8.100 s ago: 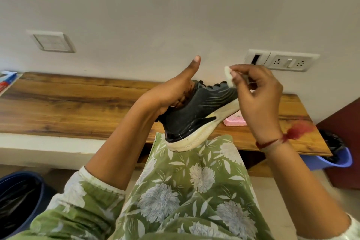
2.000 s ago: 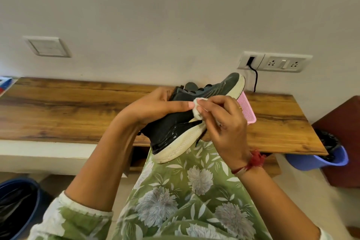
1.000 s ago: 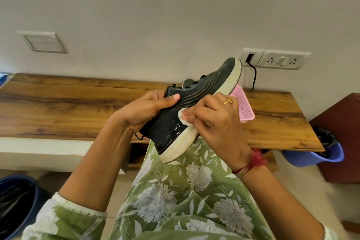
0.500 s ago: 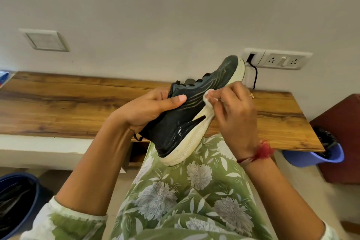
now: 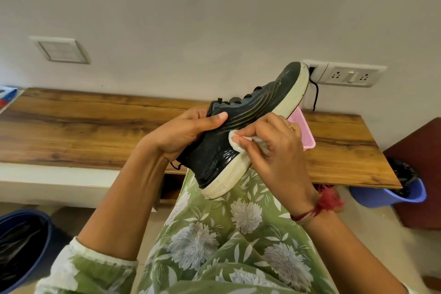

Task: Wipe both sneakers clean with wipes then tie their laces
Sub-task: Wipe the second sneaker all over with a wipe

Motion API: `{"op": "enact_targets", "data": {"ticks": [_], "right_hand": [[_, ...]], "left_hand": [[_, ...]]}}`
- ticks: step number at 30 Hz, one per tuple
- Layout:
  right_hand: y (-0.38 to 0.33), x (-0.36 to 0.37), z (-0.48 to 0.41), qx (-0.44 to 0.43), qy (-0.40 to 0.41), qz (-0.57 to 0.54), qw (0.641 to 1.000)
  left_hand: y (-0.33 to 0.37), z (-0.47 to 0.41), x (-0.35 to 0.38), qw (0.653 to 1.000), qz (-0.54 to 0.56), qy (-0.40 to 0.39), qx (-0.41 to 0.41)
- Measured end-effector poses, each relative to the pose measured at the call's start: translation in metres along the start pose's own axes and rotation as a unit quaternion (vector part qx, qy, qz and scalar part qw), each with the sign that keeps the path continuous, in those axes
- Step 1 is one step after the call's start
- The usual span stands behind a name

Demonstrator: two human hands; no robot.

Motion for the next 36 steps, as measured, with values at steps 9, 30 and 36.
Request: {"op": "enact_targets", "data": {"ticks": [9, 30, 36], "right_hand": [[0.018, -0.022, -0.005, 0.03, 0.08, 0.137, 0.987], [0.047, 0.005, 0.014, 0.186, 0.065, -0.28, 0.939], [0.039, 0.009, 0.014, 0.142, 0.073, -0.25, 0.955]], "left_hand": [[-0.008, 0.001, -0.006, 0.998, -0.054, -0.011, -0.012], [0.0, 0.027, -0.03, 0.84, -0.535, 0.078, -0.045], [-0.012, 0.031, -0.052, 0.948, -0.277, 0.084, -0.133]]}}
Point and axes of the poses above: each hand's wrist, its own z-axis away from the middle knuckle, its own x-axis out of the palm, y = z × x, the point moved 9 cm from there along -z, towards the middle knuckle, and after that the axes turned 9 degrees about -z, right-handed, at the moved point
